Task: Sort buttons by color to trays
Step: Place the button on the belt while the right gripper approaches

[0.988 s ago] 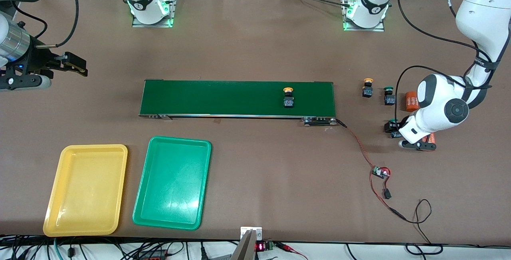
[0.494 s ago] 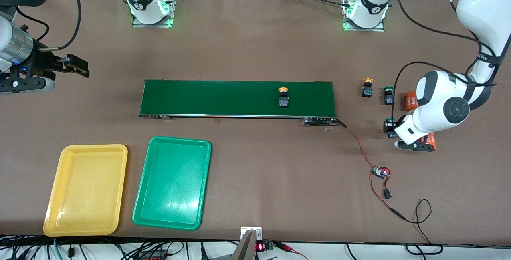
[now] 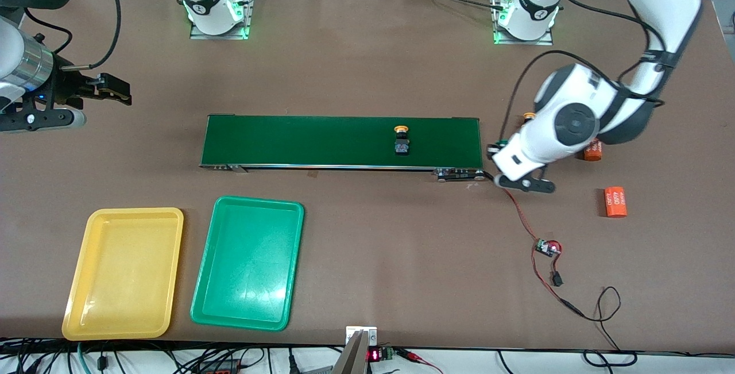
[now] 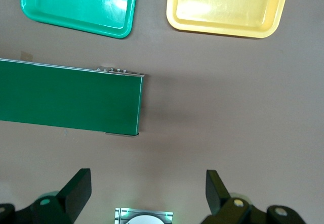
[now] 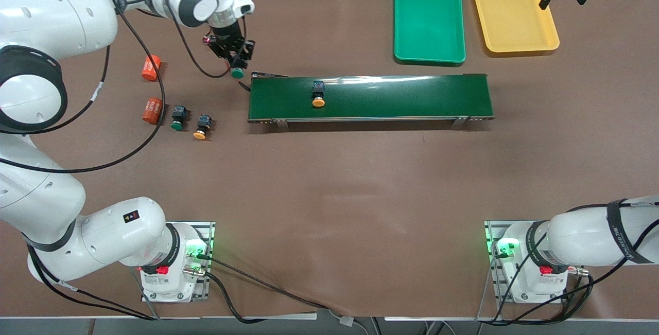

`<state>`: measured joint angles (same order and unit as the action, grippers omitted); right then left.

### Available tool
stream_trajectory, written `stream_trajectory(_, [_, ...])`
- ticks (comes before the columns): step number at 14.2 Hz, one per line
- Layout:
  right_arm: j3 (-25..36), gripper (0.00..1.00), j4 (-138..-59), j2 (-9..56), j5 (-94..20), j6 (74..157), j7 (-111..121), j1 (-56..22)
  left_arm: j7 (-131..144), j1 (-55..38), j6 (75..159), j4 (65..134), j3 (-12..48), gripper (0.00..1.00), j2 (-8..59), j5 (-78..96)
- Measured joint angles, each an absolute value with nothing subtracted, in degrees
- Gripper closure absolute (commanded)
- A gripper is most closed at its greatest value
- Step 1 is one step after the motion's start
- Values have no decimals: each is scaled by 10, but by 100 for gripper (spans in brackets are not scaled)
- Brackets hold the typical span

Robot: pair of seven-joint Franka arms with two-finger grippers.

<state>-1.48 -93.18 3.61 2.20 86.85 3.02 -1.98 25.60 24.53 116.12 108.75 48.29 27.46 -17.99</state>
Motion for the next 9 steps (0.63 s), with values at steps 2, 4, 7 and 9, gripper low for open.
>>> stream_trajectory(2, [-15,0,-932,38,22,866,30,-22,289,211,1176,1099,486,74,284,-180])
stream_trajectory(4, [-15,0,-932,39,22,865,30,-23,317,189,1226,1122,486,74,293,-180])
stream_trajectory(7, [-15,0,-933,37,8,865,29,-24,339,189,1280,1151,483,63,313,-180])
stream_trajectory(9, [-15,0,-954,22,-4,873,18,-24,345,190,1290,1153,481,0,324,-180])
